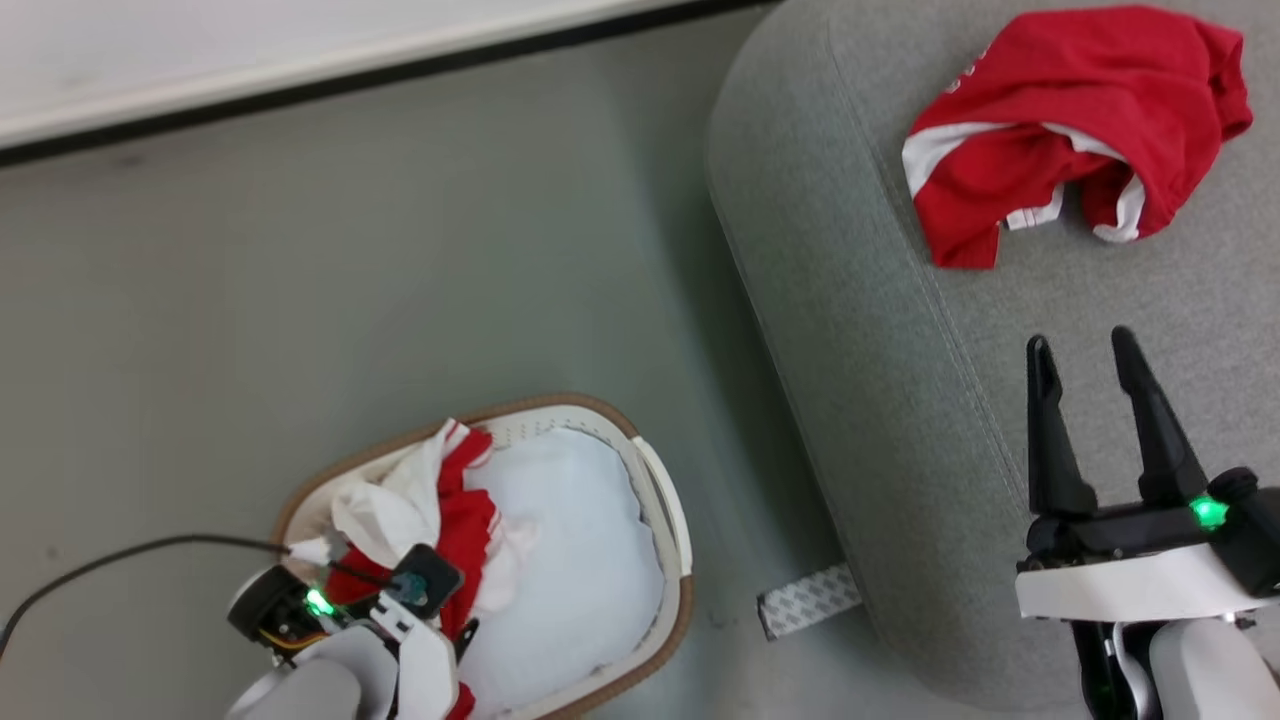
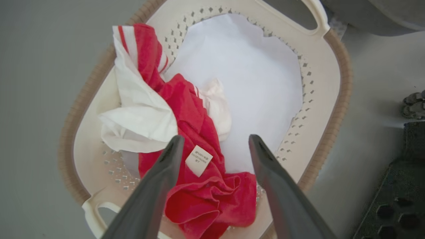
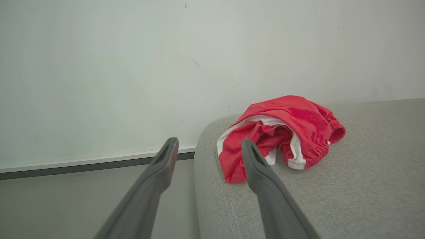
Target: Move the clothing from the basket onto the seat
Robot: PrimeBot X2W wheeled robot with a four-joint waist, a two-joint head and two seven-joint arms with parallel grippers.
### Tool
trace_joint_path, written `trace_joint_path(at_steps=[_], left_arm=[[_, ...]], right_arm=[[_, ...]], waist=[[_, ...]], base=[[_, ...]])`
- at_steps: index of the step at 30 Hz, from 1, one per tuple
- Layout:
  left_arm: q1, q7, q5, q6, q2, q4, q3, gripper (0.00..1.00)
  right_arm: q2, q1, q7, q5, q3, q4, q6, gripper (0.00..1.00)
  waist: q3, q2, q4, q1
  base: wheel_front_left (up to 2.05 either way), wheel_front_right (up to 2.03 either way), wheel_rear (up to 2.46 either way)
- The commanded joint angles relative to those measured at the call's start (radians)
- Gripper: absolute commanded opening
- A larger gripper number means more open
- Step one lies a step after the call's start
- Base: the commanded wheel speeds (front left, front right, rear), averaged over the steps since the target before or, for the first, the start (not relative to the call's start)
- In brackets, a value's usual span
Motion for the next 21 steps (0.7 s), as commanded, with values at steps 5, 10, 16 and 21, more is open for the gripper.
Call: trace_joint_path(at_steps=[5, 10, 16, 21], left_arm=[[-0.076, 0.045, 0.013, 0.001, 0.031, 0.079, -0.160, 1.00], [-0.127, 0.098, -0.018, 0.001, 0.061, 0.127, -0.304, 1.00], [-0.183, 0.152, -0.056, 0.001, 0.105, 0.141, -0.437, 1.00], [-0.190, 0.221, 0.044, 0.001, 0.145, 0.137, -0.467, 1.00]], right_arm=[[0.000, -0.034, -0.003, 0.038, 0.001, -0.044, -0.002, 1.00], [0.000, -0.045, -0.003, 0.058, 0.012, -0.064, -0.002, 1.00], [0.000, -0.056, -0.003, 0.085, 0.028, -0.077, -0.002, 1.00], [0.000, -0.063, -0.003, 0.112, 0.045, -0.086, -0.002, 1.00]], waist=[[0.107, 0.0000, -0.048, -0.0003], [0.164, 0.0000, -0.070, -0.0003], [0.221, 0.0000, -0.095, -0.0003], [0.269, 0.0000, -0.121, -0.0003]], base=[[0.00, 0.00, 0.00], [0.00, 0.00, 0.00], [0.00, 0.00, 0.00], [0.00, 0.00, 0.00]])
